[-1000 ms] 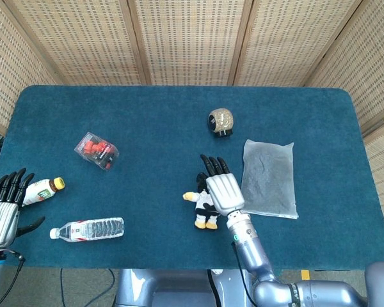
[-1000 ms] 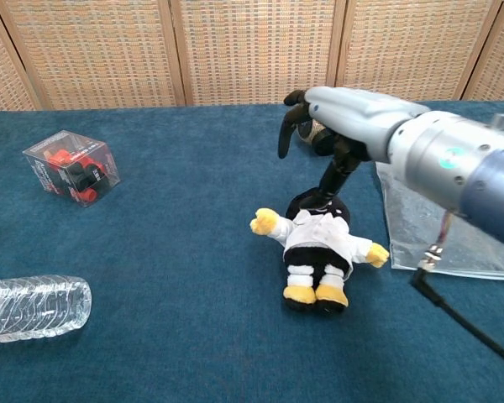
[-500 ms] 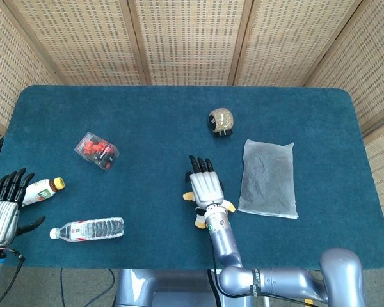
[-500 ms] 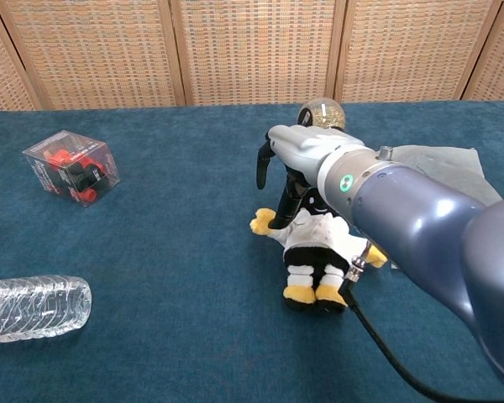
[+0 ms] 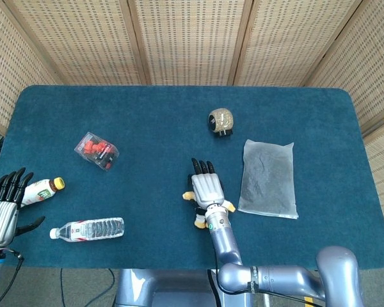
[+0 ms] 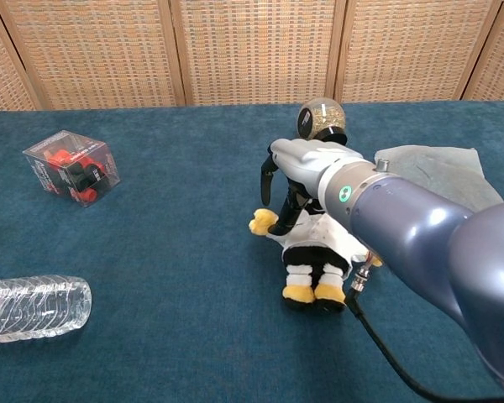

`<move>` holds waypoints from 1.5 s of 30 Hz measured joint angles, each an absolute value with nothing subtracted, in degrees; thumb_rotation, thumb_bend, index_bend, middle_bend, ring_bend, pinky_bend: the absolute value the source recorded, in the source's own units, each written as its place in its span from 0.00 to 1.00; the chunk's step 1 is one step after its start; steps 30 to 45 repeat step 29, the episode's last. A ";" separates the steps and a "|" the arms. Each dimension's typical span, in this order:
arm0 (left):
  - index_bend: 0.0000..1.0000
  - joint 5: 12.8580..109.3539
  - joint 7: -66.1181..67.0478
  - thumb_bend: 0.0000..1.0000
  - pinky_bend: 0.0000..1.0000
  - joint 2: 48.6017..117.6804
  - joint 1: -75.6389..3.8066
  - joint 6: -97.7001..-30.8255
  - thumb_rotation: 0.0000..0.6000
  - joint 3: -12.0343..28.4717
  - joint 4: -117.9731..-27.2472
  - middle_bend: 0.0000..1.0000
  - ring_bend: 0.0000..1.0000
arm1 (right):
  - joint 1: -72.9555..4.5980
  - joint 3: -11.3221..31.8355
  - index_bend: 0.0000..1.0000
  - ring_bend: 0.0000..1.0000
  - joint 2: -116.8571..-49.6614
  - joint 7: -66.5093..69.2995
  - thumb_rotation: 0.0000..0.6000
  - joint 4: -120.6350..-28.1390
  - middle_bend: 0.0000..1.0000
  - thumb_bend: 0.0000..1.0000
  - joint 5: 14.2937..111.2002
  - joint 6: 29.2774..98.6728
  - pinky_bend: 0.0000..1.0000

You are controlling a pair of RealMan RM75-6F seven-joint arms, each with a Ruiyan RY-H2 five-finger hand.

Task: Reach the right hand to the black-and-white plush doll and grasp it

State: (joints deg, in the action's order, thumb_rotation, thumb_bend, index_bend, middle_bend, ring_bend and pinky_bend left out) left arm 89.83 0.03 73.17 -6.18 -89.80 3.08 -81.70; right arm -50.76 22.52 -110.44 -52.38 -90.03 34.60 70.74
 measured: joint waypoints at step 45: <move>0.00 89.84 -0.19 0.10 0.04 73.08 -6.37 -89.59 1.00 2.92 -81.78 0.00 0.00 | -52.14 20.20 0.57 0.00 -107.87 -49.88 1.00 -93.06 0.12 0.61 34.03 70.36 0.04</move>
